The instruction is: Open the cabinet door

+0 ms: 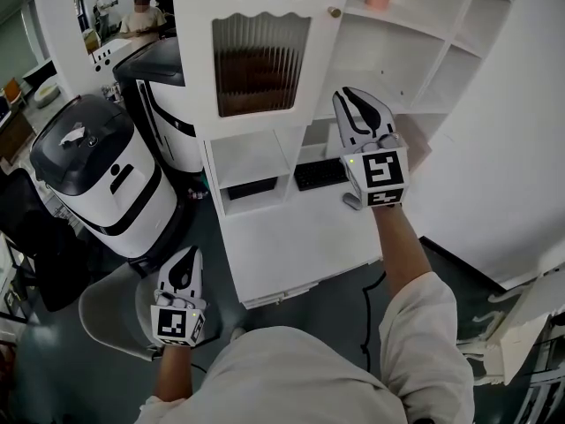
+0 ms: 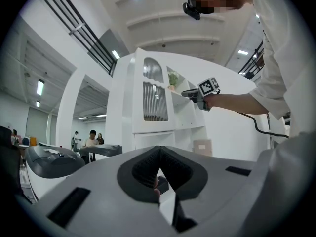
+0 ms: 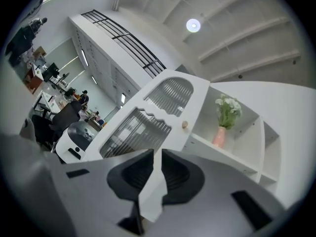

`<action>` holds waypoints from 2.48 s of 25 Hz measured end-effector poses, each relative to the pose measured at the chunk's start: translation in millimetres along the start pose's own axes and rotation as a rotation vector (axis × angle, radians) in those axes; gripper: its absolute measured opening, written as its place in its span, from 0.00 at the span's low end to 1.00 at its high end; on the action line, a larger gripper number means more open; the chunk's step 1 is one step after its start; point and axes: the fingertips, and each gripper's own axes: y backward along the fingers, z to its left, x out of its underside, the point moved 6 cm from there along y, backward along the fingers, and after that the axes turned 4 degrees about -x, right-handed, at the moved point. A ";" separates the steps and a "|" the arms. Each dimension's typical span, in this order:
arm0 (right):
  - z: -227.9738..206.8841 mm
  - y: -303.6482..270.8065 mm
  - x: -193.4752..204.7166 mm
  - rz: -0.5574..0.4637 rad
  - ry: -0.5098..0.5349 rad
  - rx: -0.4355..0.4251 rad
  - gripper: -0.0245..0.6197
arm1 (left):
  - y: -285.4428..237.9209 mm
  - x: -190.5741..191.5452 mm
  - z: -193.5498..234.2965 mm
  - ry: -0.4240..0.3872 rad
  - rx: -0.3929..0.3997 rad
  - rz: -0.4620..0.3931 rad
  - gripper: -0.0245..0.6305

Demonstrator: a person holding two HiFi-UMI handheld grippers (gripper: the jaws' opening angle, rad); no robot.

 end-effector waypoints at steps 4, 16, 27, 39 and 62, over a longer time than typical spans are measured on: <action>-11.3 -17.9 -5.3 -0.003 0.035 0.001 0.14 | 3.6 0.4 3.1 0.001 -0.013 0.003 0.04; -44.3 -59.7 -29.2 0.000 0.136 0.018 0.21 | 21.1 1.5 12.8 -0.001 -0.062 0.013 0.04; -73.3 -94.6 -44.4 0.023 0.209 0.046 0.23 | 36.5 9.5 23.3 0.005 -0.124 0.026 0.04; -79.3 -118.2 -53.9 0.057 0.287 -0.015 0.26 | 42.7 17.0 25.4 0.021 -0.156 0.042 0.04; -78.7 -109.4 -65.5 0.127 0.493 -0.033 0.17 | 40.5 18.7 14.0 0.028 -0.128 0.052 0.04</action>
